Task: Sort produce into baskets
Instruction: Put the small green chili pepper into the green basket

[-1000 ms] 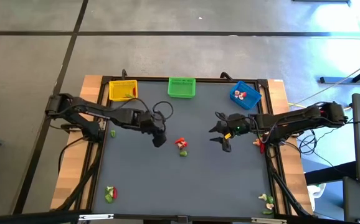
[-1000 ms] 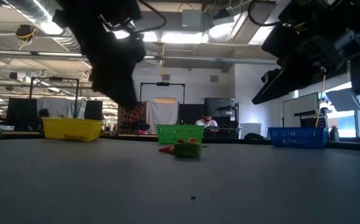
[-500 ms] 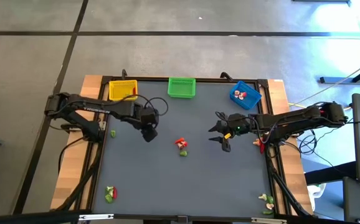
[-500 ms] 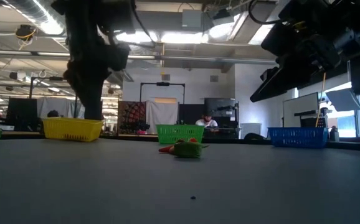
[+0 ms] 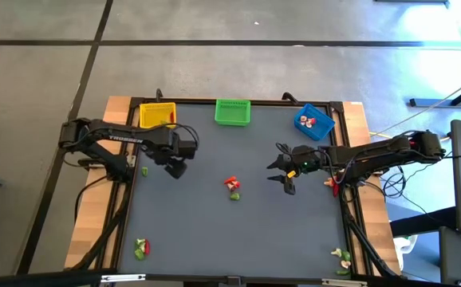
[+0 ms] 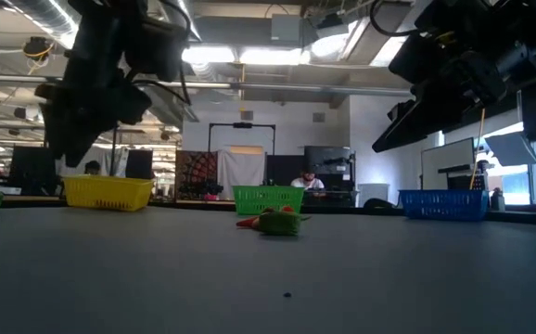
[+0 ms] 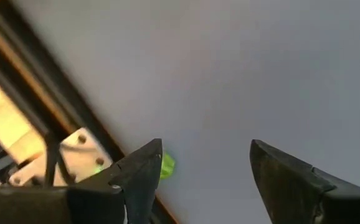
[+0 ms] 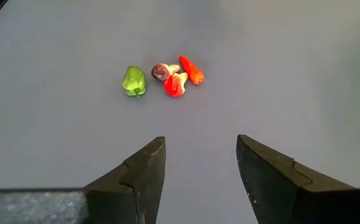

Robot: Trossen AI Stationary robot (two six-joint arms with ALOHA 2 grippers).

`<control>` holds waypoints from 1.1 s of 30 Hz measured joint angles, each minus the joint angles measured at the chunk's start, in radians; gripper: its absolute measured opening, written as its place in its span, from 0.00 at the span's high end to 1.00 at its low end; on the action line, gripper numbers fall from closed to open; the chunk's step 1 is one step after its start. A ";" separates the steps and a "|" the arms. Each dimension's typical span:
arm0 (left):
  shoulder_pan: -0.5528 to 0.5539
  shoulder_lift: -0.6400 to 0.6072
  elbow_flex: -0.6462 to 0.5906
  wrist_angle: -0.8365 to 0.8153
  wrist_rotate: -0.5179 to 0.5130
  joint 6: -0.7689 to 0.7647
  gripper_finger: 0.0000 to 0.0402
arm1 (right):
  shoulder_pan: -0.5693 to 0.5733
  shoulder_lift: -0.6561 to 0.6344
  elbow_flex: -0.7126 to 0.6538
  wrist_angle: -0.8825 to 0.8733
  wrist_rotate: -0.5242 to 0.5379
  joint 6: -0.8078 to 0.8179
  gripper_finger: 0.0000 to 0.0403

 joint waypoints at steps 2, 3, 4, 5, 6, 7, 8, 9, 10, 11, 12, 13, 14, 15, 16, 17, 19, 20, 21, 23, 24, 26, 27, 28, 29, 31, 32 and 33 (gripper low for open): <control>0.001 0.000 0.000 -0.022 0.000 -0.022 0.42 | 0.000 0.000 0.000 0.000 0.000 0.000 0.51; 0.001 0.001 0.000 -0.050 0.003 -0.028 0.42 | 0.000 0.000 0.000 0.000 0.000 0.000 0.51; 0.001 0.006 0.000 -0.077 0.013 -0.034 0.43 | 0.000 0.000 0.000 0.000 0.000 0.000 0.51; 0.001 0.011 0.000 -0.095 0.018 -0.040 0.43 | 0.000 0.000 0.000 -0.001 0.000 0.000 0.51; 0.000 0.015 0.000 -0.108 0.019 -0.046 0.44 | 0.000 0.000 0.000 0.000 0.000 0.000 0.51; 0.000 0.023 -0.001 -0.120 0.019 -0.048 0.44 | 0.000 0.000 0.000 -0.001 0.000 0.000 0.51; 0.000 0.028 -0.001 -0.130 0.020 -0.049 0.44 | 0.000 0.000 0.000 0.000 0.000 0.000 0.51; 0.001 0.034 -0.002 -0.126 0.024 -0.049 0.45 | 0.000 0.000 0.000 -0.001 0.000 0.000 0.51; 0.000 0.043 -0.002 -0.117 0.025 -0.044 0.45 | 0.000 0.000 0.000 -0.002 0.000 0.000 0.51; 0.000 0.051 -0.002 -0.113 0.027 -0.034 0.45 | 0.000 0.000 0.000 0.001 0.000 0.000 0.51; 0.000 0.063 -0.002 -0.114 0.027 -0.024 0.45 | 0.000 0.000 0.000 0.002 0.000 0.000 0.51; 0.000 0.074 -0.002 -0.115 0.027 -0.012 0.45 | 0.000 0.000 0.000 -0.002 0.000 0.000 0.51; 0.000 0.086 -0.002 -0.118 0.027 0.005 0.45 | 0.000 0.000 0.000 0.000 0.000 0.001 0.51; 0.000 0.099 -0.002 -0.121 0.027 0.023 0.45 | 0.000 0.000 0.000 -0.001 -0.001 0.004 0.51; 0.000 0.110 -0.002 -0.125 0.027 0.038 0.45 | 0.000 0.000 0.000 -0.001 -0.003 0.006 0.51; 0.000 0.124 -0.002 -0.126 0.027 0.053 0.45 | 0.000 0.000 0.000 0.000 -0.005 0.008 0.51; 0.000 0.151 -0.002 -0.124 0.029 0.069 0.45 | 0.000 0.000 0.000 0.000 -0.011 0.009 0.51; 0.000 0.164 -0.002 -0.124 0.033 0.080 0.45 | 0.000 0.000 0.000 -0.001 -0.011 0.009 0.51; 0.000 0.177 -0.002 -0.125 0.039 0.091 0.45 | 0.000 0.000 0.000 -0.002 -0.011 0.009 0.51; 0.000 0.203 -0.002 -0.124 0.055 0.112 0.45 | 0.000 0.000 0.000 -0.002 -0.011 0.009 0.51; 0.000 0.215 -0.002 -0.124 0.066 0.116 0.45 | 0.000 0.000 0.000 -0.001 -0.011 0.009 0.51; 0.000 0.236 -0.002 -0.124 0.088 0.131 0.45 | 0.000 0.000 0.000 -0.002 -0.011 0.009 0.51; 0.000 0.243 -0.002 -0.124 0.088 0.139 0.45 | 0.000 0.000 0.000 -0.001 -0.011 0.009 0.51; 0.001 0.249 -0.002 -0.124 0.088 0.148 0.45 | 0.000 0.000 0.000 -0.001 -0.011 0.008 0.51; 0.002 0.254 -0.005 -0.122 0.088 0.157 0.45 | 0.000 0.000 0.000 -0.001 -0.011 0.009 0.51; 0.002 0.258 -0.025 -0.117 0.088 0.162 0.45 | 0.000 0.000 0.000 -0.001 -0.011 0.008 0.51; 0.004 0.258 -0.043 -0.110 0.091 0.163 0.45 | 0.000 0.000 0.000 -0.002 -0.011 0.008 0.51; 0.007 0.259 -0.062 -0.103 0.099 0.171 0.45 | 0.000 0.000 0.000 -0.002 -0.011 0.008 0.51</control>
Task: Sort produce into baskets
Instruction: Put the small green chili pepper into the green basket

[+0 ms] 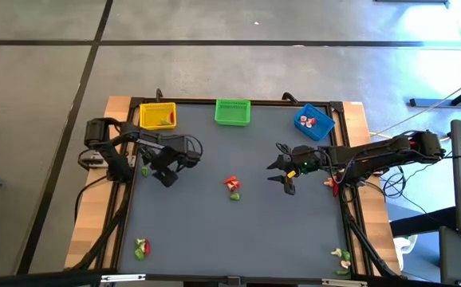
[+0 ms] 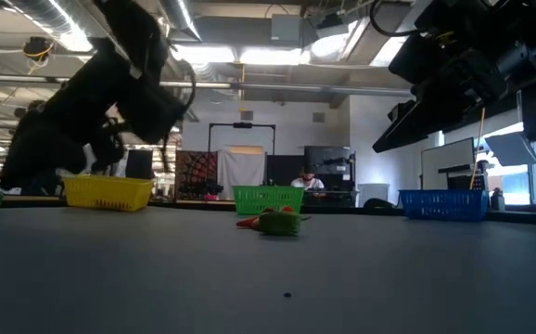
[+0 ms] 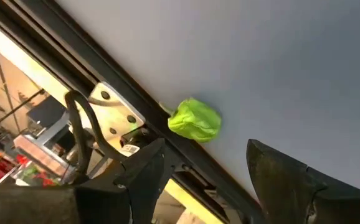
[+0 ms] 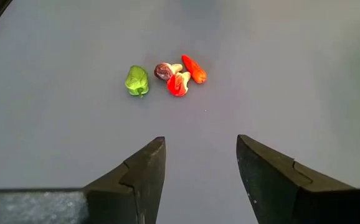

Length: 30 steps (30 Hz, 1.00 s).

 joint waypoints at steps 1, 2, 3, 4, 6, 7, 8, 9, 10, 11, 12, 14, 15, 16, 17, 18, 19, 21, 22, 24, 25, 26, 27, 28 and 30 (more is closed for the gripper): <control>0.004 0.000 -0.020 0.005 0.011 0.017 0.45 | 0.000 0.000 0.000 0.000 0.000 0.000 0.51; 0.009 0.000 -0.037 0.004 0.011 0.028 0.45 | 0.000 0.000 0.000 0.000 0.000 0.000 0.51; 0.014 0.000 -0.052 0.005 0.011 0.032 0.45 | 0.000 0.000 0.000 0.000 0.000 0.000 0.51; 0.019 0.000 -0.066 0.011 0.011 0.031 0.45 | 0.000 0.000 0.000 0.001 0.000 0.000 0.51; 0.024 0.000 -0.089 0.042 0.011 0.035 0.45 | 0.000 0.000 0.000 0.002 0.000 0.000 0.51; 0.024 0.000 -0.099 0.064 0.011 0.043 0.45 | 0.000 0.000 0.000 0.002 0.001 0.000 0.51; 0.024 0.000 -0.108 0.078 0.011 0.050 0.45 | 0.000 0.000 0.000 0.002 0.007 0.000 0.51; 0.025 0.000 -0.117 0.087 0.011 0.059 0.45 | 0.000 0.000 0.000 0.002 0.010 0.000 0.51; 0.025 0.001 -0.124 0.097 0.011 0.068 0.45 | 0.000 0.000 0.000 0.002 0.012 0.002 0.51; 0.025 0.003 -0.125 0.108 0.010 0.078 0.45 | 0.000 0.000 0.000 0.002 0.016 0.011 0.51; 0.025 0.003 -0.124 0.126 0.007 0.091 0.45 | 0.000 0.000 0.000 0.002 0.016 0.012 0.51; 0.025 0.003 -0.133 0.131 -0.003 0.111 0.45 | 0.000 0.000 0.000 0.002 0.016 0.013 0.51; 0.025 0.003 -0.142 0.133 -0.006 0.120 0.45 | 0.000 0.000 0.000 0.002 0.016 0.013 0.51; 0.025 0.003 -0.150 0.145 -0.008 0.128 0.45 | 0.000 0.000 0.000 0.002 0.016 0.013 0.51; 0.025 0.003 -0.158 0.156 -0.009 0.141 0.45 | 0.000 0.000 0.000 0.002 0.016 0.013 0.51; 0.025 0.003 -0.167 0.165 -0.009 0.151 0.45 | 0.000 0.000 0.000 0.002 0.016 0.013 0.51; 0.025 0.003 -0.178 0.173 -0.009 0.158 0.45 | 0.000 0.000 0.000 0.002 0.016 0.013 0.51; 0.025 0.003 -0.192 0.188 -0.009 0.175 0.45 | 0.000 0.000 0.000 0.002 0.016 0.013 0.51; 0.025 0.002 -0.198 0.193 -0.009 0.180 0.45 | 0.000 0.000 0.000 0.002 0.016 0.013 0.51; 0.025 0.002 -0.207 0.197 -0.009 0.198 0.45 | 0.000 0.000 0.000 0.002 0.016 0.013 0.51; 0.025 0.002 -0.208 0.200 -0.009 0.204 0.45 | 0.000 0.000 0.000 0.002 0.016 0.013 0.51; 0.025 0.002 -0.208 0.202 -0.009 0.207 0.45 | 0.000 0.000 0.000 0.002 0.016 0.014 0.51; 0.025 0.002 -0.207 0.202 -0.010 0.207 0.45 | 0.000 0.000 0.000 0.002 0.016 0.013 0.51; 0.025 0.002 -0.206 0.203 -0.010 0.209 0.45 | 0.000 0.000 0.000 0.002 0.016 0.014 0.51; 0.027 0.002 -0.198 0.204 -0.012 0.228 0.45 | 0.000 0.000 0.000 0.002 0.016 0.013 0.51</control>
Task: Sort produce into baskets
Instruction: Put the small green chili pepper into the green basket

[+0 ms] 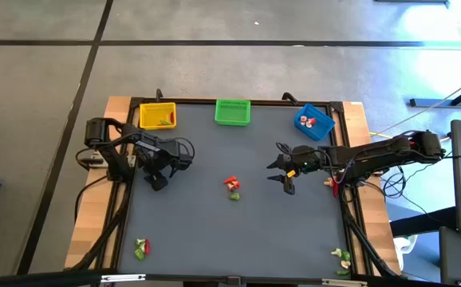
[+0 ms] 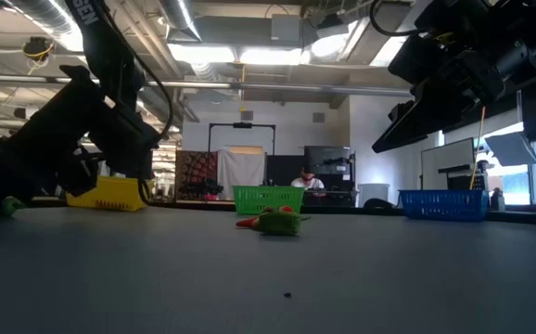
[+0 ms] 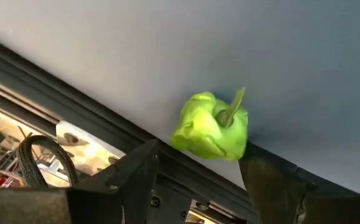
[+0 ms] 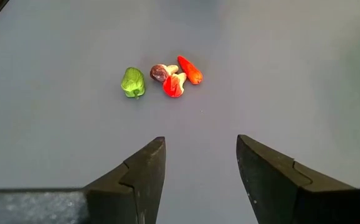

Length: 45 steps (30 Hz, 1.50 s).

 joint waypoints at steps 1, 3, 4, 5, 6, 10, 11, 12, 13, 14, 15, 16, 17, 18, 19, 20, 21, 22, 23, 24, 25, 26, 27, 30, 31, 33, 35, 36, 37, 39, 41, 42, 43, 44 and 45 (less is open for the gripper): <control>0.000 0.000 0.006 0.001 -0.001 0.004 0.45 | 0.000 0.000 0.000 0.000 0.000 0.000 0.51; 0.000 0.000 0.024 0.006 -0.003 0.019 0.45 | 0.000 0.000 0.000 0.000 0.000 0.000 0.51; 0.000 0.000 0.032 0.008 -0.003 0.026 0.45 | 0.000 0.000 0.000 0.000 0.000 0.000 0.51; 0.000 0.000 0.040 0.011 -0.004 0.034 0.45 | 0.000 0.000 0.000 0.000 0.000 0.000 0.51; 0.000 0.000 0.046 0.014 -0.004 0.043 0.45 | 0.000 0.000 0.000 0.000 0.000 0.000 0.51; 0.002 0.000 0.050 0.017 -0.003 0.064 0.47 | 0.000 0.000 0.000 0.000 0.000 0.001 0.51; 0.002 0.000 0.050 0.017 -0.003 0.066 0.49 | 0.000 0.000 0.000 0.000 0.000 0.001 0.51; 0.002 0.000 0.050 0.018 0.000 0.066 0.52 | 0.000 0.000 0.000 0.000 0.000 0.001 0.51; 0.002 0.000 0.050 0.019 0.001 0.066 0.54 | 0.000 0.000 0.000 0.000 0.000 0.001 0.51; 0.002 0.000 0.050 0.020 0.003 0.066 0.57 | 0.000 0.000 0.000 0.000 0.000 0.001 0.51; 0.002 0.000 0.050 0.021 0.003 0.066 0.60 | 0.000 0.000 0.000 0.000 0.000 0.001 0.51; 0.002 0.000 0.050 0.022 0.003 0.069 0.63 | 0.000 0.000 0.000 0.000 0.000 0.001 0.51; 0.002 0.000 0.050 0.023 0.003 0.069 0.66 | 0.000 0.000 0.000 0.000 0.000 0.001 0.51; 0.002 0.000 0.050 0.023 0.003 0.069 0.69 | 0.000 0.000 0.000 0.000 0.000 0.001 0.51; 0.002 0.000 0.050 0.023 0.002 0.069 0.71 | 0.000 0.000 0.000 0.000 0.000 0.001 0.51; 0.002 0.000 0.051 0.023 0.002 0.069 0.74 | 0.000 0.000 0.000 0.000 0.000 0.001 0.51; 0.002 0.000 0.053 0.022 -0.002 0.069 0.76 | 0.000 0.000 0.000 0.000 0.000 0.001 0.51; 0.002 0.000 0.058 0.021 -0.006 0.069 0.78 | 0.000 0.000 0.000 0.000 0.000 0.001 0.51; 0.002 0.000 0.065 0.022 -0.008 0.072 0.79 | 0.000 0.000 0.000 0.000 0.000 0.001 0.51; 0.002 -0.001 0.074 0.023 -0.008 0.075 0.81 | 0.000 0.000 0.000 0.000 0.000 0.001 0.51; 0.002 -0.002 0.085 0.023 -0.008 0.080 0.82 | 0.000 0.000 0.000 0.000 0.000 0.001 0.51; 0.002 -0.003 0.100 0.022 -0.009 0.085 0.83 | 0.000 0.000 0.000 0.000 0.000 0.001 0.51; 0.002 -0.003 0.119 0.021 -0.010 0.093 0.84 | 0.000 0.000 0.000 0.000 0.000 0.001 0.51; 0.002 -0.003 0.186 0.020 -0.014 0.119 0.84 | 0.000 0.000 0.000 0.001 0.000 0.001 0.51; 0.002 -0.003 0.213 0.020 -0.015 0.127 0.84 | 0.000 0.000 0.000 0.001 0.000 0.001 0.51; 0.002 -0.004 0.271 0.020 -0.029 0.138 0.84 | 0.000 0.000 0.000 0.001 0.000 0.001 0.51; 0.002 -0.004 0.332 0.020 -0.053 0.155 0.83 | 0.000 0.000 0.000 0.001 0.000 0.001 0.51; 0.002 -0.004 0.364 0.022 -0.066 0.164 0.83 | 0.000 0.000 0.000 0.001 0.000 0.001 0.51; 0.003 -0.004 0.395 0.025 -0.076 0.175 0.82 | 0.000 0.000 0.000 0.001 0.000 0.001 0.51; 0.008 -0.005 0.453 0.051 -0.086 0.195 0.82 | 0.000 0.000 0.000 0.008 0.010 0.000 0.51; 0.019 -0.005 0.503 0.092 -0.087 0.213 0.82 | 0.000 0.000 0.000 0.019 0.024 0.000 0.51; 0.024 -0.005 0.525 0.114 -0.088 0.226 0.82 | 0.000 0.000 0.000 0.025 0.028 0.000 0.51; 0.029 -0.005 0.542 0.140 -0.088 0.238 0.82 | 0.000 0.000 0.000 0.032 0.028 0.000 0.51; 0.036 -0.005 0.557 0.175 -0.088 0.250 0.82 | 0.000 0.000 0.000 0.037 0.029 0.000 0.51; 0.043 -0.005 0.568 0.214 -0.088 0.262 0.82 | 0.000 0.000 0.000 0.042 0.029 -0.001 0.51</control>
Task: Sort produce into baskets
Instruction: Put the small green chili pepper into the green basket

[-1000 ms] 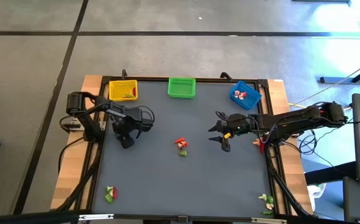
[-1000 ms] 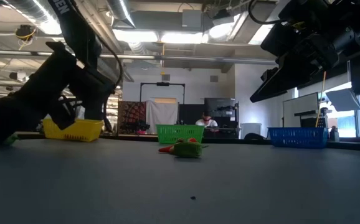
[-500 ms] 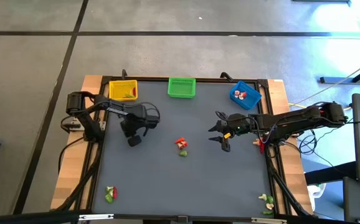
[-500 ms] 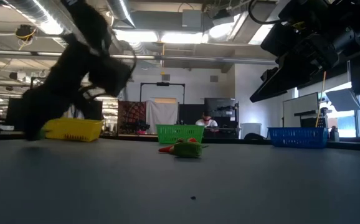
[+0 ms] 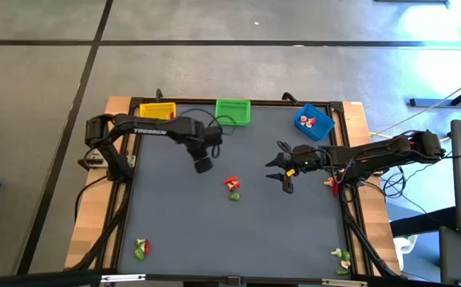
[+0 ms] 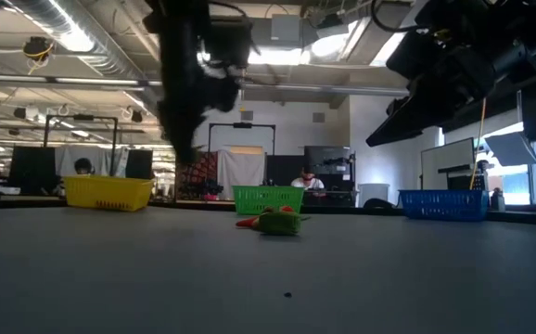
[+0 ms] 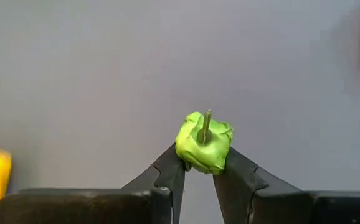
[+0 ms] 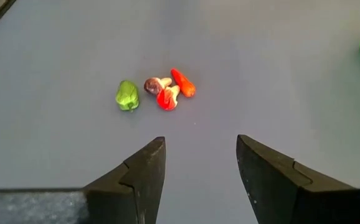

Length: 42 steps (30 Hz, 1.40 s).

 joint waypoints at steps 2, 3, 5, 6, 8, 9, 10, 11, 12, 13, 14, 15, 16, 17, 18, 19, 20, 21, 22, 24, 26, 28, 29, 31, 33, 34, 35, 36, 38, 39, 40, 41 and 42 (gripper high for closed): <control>0.014 0.000 0.013 0.078 0.000 0.022 0.82 | 0.000 0.000 0.000 0.007 0.000 -0.001 0.51; 0.022 0.000 0.014 0.124 0.000 0.028 0.82 | 0.000 0.000 0.000 0.010 0.000 -0.001 0.51; 0.037 0.000 0.011 0.219 -0.002 0.032 0.82 | 0.000 0.000 0.000 0.011 0.000 -0.001 0.51; 0.043 0.000 0.007 0.265 -0.003 0.032 0.82 | 0.000 0.000 0.000 0.011 0.000 -0.001 0.51; 0.057 0.000 0.001 0.334 -0.003 0.033 0.82 | 0.000 0.000 0.000 0.014 0.000 -0.001 0.51; 0.063 0.000 -0.003 0.371 -0.003 0.034 0.82 | 0.000 0.000 0.000 0.016 0.000 -0.001 0.51; 0.069 0.000 -0.009 0.408 -0.003 0.034 0.82 | 0.000 0.000 0.000 0.019 0.000 -0.001 0.51; 0.076 0.000 -0.012 0.437 -0.002 0.034 0.82 | 0.000 0.000 0.000 0.020 0.000 -0.001 0.51; 0.083 0.000 -0.012 0.458 -0.003 0.035 0.82 | 0.000 0.000 0.000 0.021 0.000 -0.001 0.51; 0.091 0.000 -0.012 0.480 -0.003 0.035 0.82 | 0.000 0.000 0.000 0.021 0.001 -0.001 0.51; 0.099 0.003 -0.012 0.508 -0.006 0.036 0.82 | 0.000 0.000 0.000 0.022 0.006 -0.001 0.51; 0.108 0.007 -0.012 0.540 -0.013 0.047 0.82 | 0.000 0.000 0.000 0.023 0.012 -0.001 0.51; 0.117 0.011 -0.012 0.565 -0.019 0.062 0.82 | 0.000 0.000 0.000 0.024 0.018 -0.001 0.51; 0.126 0.017 -0.012 0.581 -0.025 0.079 0.82 | 0.000 0.000 0.000 0.027 0.019 -0.001 0.51; 0.136 0.024 -0.012 0.604 -0.031 0.092 0.82 | 0.000 0.000 0.000 0.028 0.019 -0.001 0.51; 0.145 0.032 -0.012 0.636 -0.034 0.100 0.82 | 0.000 0.000 0.000 0.028 0.019 -0.001 0.51; 0.155 0.038 -0.012 0.657 -0.034 0.103 0.82 | 0.000 0.000 0.000 0.028 0.019 -0.001 0.51; 0.165 0.047 -0.013 0.672 -0.034 0.104 0.82 | 0.000 0.000 0.000 0.028 0.019 -0.001 0.51; 0.175 0.059 -0.012 0.698 -0.035 0.103 0.82 | 0.000 0.000 0.000 0.028 0.019 -0.002 0.51; 0.194 0.081 -0.012 0.731 -0.035 0.101 0.82 | 0.000 0.000 0.000 0.028 0.019 -0.002 0.51; 0.213 0.105 -0.013 0.762 -0.035 0.102 0.82 | 0.000 0.000 0.000 0.030 0.019 -0.002 0.51; 0.231 0.125 -0.013 0.775 -0.036 0.102 0.82 | 0.000 0.000 0.000 0.030 0.019 -0.002 0.51; 0.240 0.135 -0.013 0.785 -0.036 0.099 0.82 | 0.000 0.000 0.000 0.031 0.019 -0.002 0.51; 0.256 0.150 -0.013 0.799 -0.036 0.099 0.82 | 0.000 0.000 0.000 0.030 0.019 -0.002 0.51; 0.268 0.162 -0.013 0.799 -0.036 0.099 0.82 | 0.000 0.000 0.000 0.031 0.019 -0.002 0.51; 0.274 0.164 -0.013 0.804 -0.036 0.099 0.82 | 0.000 0.000 0.000 0.031 0.019 -0.002 0.51; 0.280 0.165 -0.013 0.798 -0.036 0.099 0.82 | 0.000 0.000 0.000 0.031 0.019 -0.003 0.51; 0.285 0.166 -0.013 0.796 -0.036 0.098 0.82 | 0.000 0.000 0.000 0.031 0.019 -0.004 0.51; 0.293 0.165 -0.013 0.804 -0.036 0.098 0.82 | 0.000 0.000 0.000 0.030 0.019 -0.007 0.51; 0.298 0.165 -0.013 0.803 -0.036 0.093 0.82 | 0.000 0.000 0.000 0.031 0.020 -0.010 0.51; 0.303 0.164 -0.013 0.800 -0.036 0.079 0.82 | 0.000 0.000 0.000 0.031 0.020 -0.015 0.51; 0.305 0.164 -0.013 0.798 -0.036 0.067 0.82 | 0.000 0.000 0.000 0.030 0.020 -0.019 0.51; 0.308 0.164 -0.013 0.797 -0.036 0.049 0.81 | 0.000 0.000 0.000 0.030 0.020 -0.020 0.51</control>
